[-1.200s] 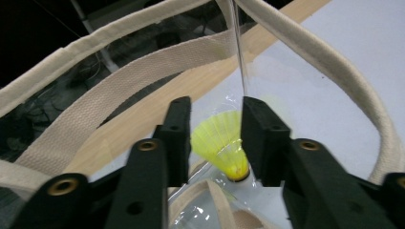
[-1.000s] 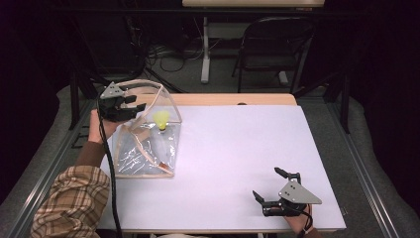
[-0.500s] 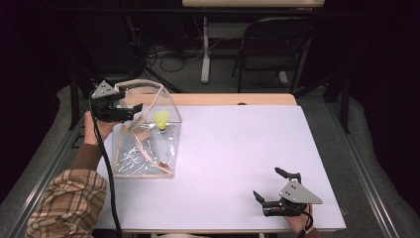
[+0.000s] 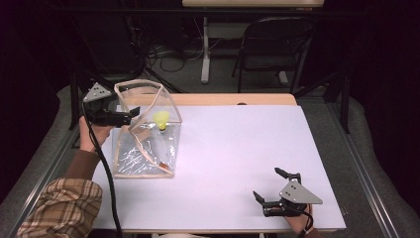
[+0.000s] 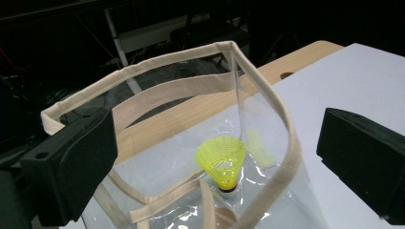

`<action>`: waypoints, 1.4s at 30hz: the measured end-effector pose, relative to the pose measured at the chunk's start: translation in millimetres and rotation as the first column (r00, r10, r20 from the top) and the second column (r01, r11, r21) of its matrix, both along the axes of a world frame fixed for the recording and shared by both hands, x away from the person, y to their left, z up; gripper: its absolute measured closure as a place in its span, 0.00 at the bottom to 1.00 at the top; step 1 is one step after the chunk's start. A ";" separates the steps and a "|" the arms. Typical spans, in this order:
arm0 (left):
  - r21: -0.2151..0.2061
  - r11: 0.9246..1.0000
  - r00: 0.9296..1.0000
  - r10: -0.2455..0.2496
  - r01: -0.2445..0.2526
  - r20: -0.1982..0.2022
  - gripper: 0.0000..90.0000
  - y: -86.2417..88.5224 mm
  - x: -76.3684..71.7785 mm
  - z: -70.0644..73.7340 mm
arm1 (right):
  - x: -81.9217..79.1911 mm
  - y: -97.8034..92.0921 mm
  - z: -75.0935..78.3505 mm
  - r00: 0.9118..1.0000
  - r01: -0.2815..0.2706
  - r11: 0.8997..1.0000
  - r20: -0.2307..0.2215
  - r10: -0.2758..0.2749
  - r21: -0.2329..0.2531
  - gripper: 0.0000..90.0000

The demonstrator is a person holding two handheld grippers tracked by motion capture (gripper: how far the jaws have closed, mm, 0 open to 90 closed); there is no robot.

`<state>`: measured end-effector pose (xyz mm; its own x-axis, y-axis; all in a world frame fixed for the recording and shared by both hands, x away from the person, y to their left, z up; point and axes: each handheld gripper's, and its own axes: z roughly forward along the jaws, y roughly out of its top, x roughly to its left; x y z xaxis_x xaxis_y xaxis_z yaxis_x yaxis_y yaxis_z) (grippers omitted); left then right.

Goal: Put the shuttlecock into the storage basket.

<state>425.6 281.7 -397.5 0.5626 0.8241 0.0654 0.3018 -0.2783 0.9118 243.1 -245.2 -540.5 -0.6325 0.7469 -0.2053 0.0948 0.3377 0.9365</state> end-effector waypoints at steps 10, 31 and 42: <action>-0.031 0.999 0.999 0.014 -0.013 0.034 0.00 -9.1 -22.4 0.0 | -1.1 1.6 0.2 1.000 0.007 1.000 0.002 -0.007 -0.010 0.01; -0.023 0.996 0.994 -0.081 0.083 0.076 0.00 -34.5 -75.4 -22.7 | -0.6 2.3 -0.4 1.000 0.004 1.000 -0.003 -0.004 -0.011 0.01; -0.023 0.993 0.990 -0.113 0.115 0.079 0.00 -39.4 -97.0 -37.4 | -0.7 2.4 -0.5 1.000 0.005 1.000 -0.002 -0.005 -0.012 0.01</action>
